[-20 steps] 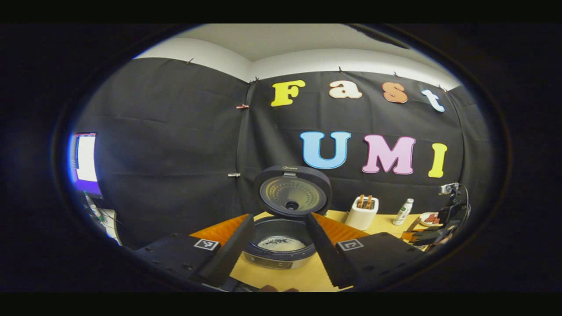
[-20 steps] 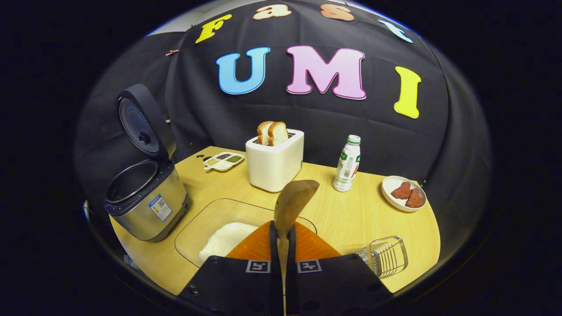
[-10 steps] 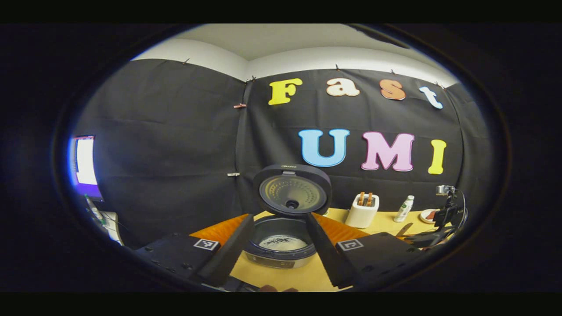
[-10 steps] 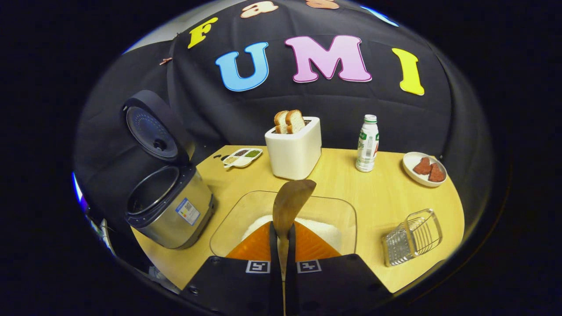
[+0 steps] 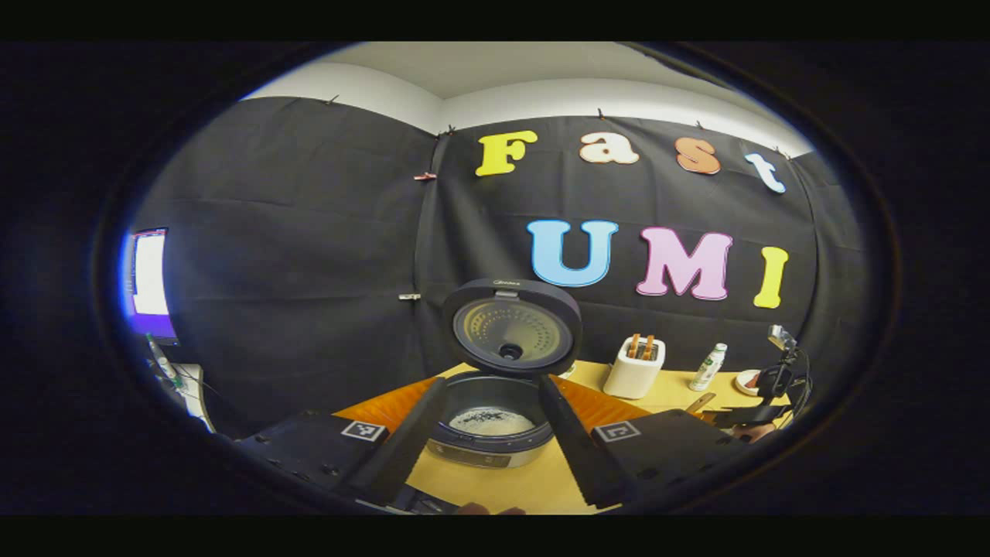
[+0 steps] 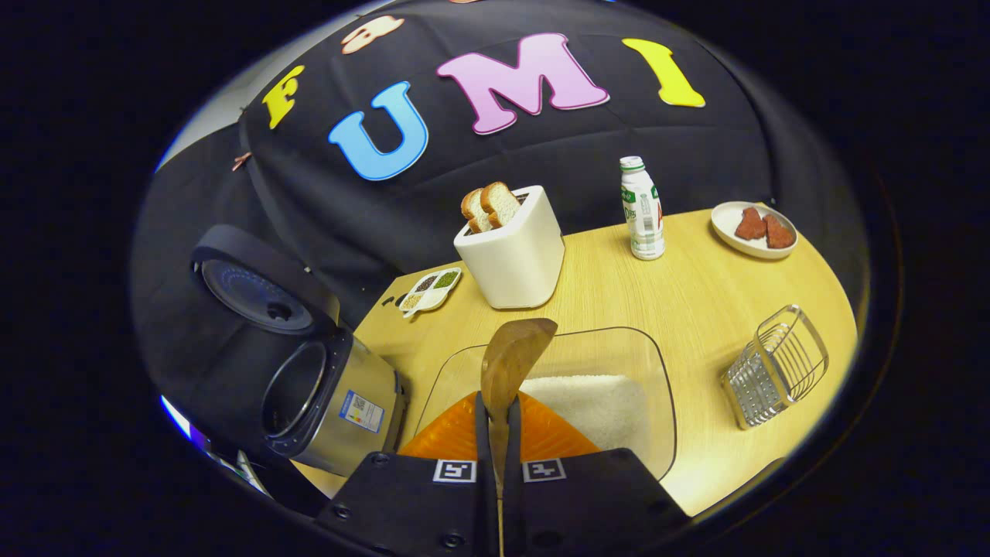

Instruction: Close the left gripper, press the button to open the rice cooker; take a wooden spoon from the chopstick holder with the right hand, scoop a spoonful of rice and pour it into the rice cooker, then put the wooden spoon back into the chopstick holder.

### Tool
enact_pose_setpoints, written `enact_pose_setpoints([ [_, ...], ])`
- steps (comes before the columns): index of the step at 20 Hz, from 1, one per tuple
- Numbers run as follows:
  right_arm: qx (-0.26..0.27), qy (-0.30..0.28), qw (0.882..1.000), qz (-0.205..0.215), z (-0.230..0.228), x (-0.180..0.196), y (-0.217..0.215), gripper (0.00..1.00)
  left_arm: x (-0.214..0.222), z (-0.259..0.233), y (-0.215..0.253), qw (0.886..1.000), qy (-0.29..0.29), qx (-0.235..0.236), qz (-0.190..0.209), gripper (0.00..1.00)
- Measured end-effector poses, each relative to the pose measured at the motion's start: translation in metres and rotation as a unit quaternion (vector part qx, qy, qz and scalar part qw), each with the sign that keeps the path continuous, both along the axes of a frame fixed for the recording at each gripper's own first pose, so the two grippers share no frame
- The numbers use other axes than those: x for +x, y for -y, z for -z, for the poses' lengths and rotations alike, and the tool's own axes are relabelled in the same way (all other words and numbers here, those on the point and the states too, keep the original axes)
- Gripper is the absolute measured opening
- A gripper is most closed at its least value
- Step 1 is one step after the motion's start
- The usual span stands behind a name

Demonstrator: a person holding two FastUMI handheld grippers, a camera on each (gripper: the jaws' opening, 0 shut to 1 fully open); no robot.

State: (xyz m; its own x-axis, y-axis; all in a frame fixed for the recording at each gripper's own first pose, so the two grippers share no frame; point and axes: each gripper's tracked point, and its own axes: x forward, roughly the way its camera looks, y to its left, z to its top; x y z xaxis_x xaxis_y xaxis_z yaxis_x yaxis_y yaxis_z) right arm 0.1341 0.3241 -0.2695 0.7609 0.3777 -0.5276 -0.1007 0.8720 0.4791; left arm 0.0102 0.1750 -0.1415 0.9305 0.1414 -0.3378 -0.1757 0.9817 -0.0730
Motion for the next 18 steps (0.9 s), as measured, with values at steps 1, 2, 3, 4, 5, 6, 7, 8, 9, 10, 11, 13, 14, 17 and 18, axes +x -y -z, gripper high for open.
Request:
enact_pose_setpoints([
  [1, 0.016, -0.006, 1.000, 0.009, -0.002, 0.002, 0.000, 0.07, 0.000, -0.001, -0.001, 1.000, 0.003, 0.007, 0.000, 0.83],
  [2, 0.030, -0.010, 0.999, 0.017, -0.004, 0.004, 0.001, 0.07, 0.000, -0.003, 0.000, 1.000, 0.003, 0.010, 0.002, 0.83],
  [3, 0.040, -0.014, 0.999, 0.025, -0.008, 0.007, 0.002, 0.07, -0.002, -0.002, 0.001, 1.000, 0.002, 0.011, 0.003, 0.83],
  [4, 0.049, -0.016, 0.998, 0.032, -0.010, 0.008, 0.004, 0.07, -0.002, -0.004, 0.002, 1.000, 0.002, 0.010, 0.004, 0.83],
  [5, 0.057, -0.018, 0.997, 0.039, -0.012, 0.011, 0.005, 0.07, -0.002, -0.003, 0.002, 1.000, 0.002, 0.009, 0.004, 0.83],
  [6, 0.067, -0.021, 0.997, 0.044, -0.015, 0.013, 0.006, 0.07, -0.001, -0.004, 0.003, 1.000, 0.002, 0.008, 0.005, 0.83],
  [7, 0.077, -0.026, 0.995, 0.049, -0.017, 0.015, 0.007, 0.07, -0.002, -0.003, 0.004, 1.000, 0.003, 0.008, 0.005, 0.83],
  [8, 0.088, -0.033, 0.994, 0.055, -0.020, 0.015, 0.007, 0.07, -0.001, -0.004, 0.005, 1.000, 0.002, 0.010, 0.006, 0.83],
  [9, 0.098, -0.037, 0.992, 0.064, -0.023, 0.016, 0.010, 0.07, -0.002, -0.003, 0.004, 1.000, 0.002, 0.014, 0.005, 0.83],
  [10, 0.107, -0.038, 0.991, 0.070, -0.027, 0.019, 0.012, 0.07, -0.002, -0.004, 0.003, 1.000, 0.003, 0.015, 0.006, 0.83],
  [11, 0.114, -0.037, 0.990, 0.075, -0.032, 0.022, 0.015, 0.07, -0.002, -0.004, 0.004, 1.000, 0.004, 0.014, 0.005, 0.83],
  [13, 0.121, -0.036, 0.989, 0.081, -0.040, 0.027, 0.017, 0.07, -0.003, -0.004, 0.004, 1.000, 0.005, 0.010, 0.003, 0.78],
  [14, 0.123, -0.034, 0.988, 0.083, -0.045, 0.031, 0.017, 0.07, -0.003, -0.003, 0.004, 1.000, 0.004, 0.008, 0.002, 0.83],
  [17, 0.131, -0.027, 0.988, 0.076, -0.064, 0.035, 0.006, 0.07, -0.003, -0.002, 0.006, 1.000, 0.007, -0.002, 0.005, 0.83],
  [18, 0.133, -0.024, 0.988, 0.071, -0.070, 0.035, 0.000, 0.07, -0.003, -0.005, 0.011, 1.000, 0.011, -0.010, 0.013, 0.83],
])
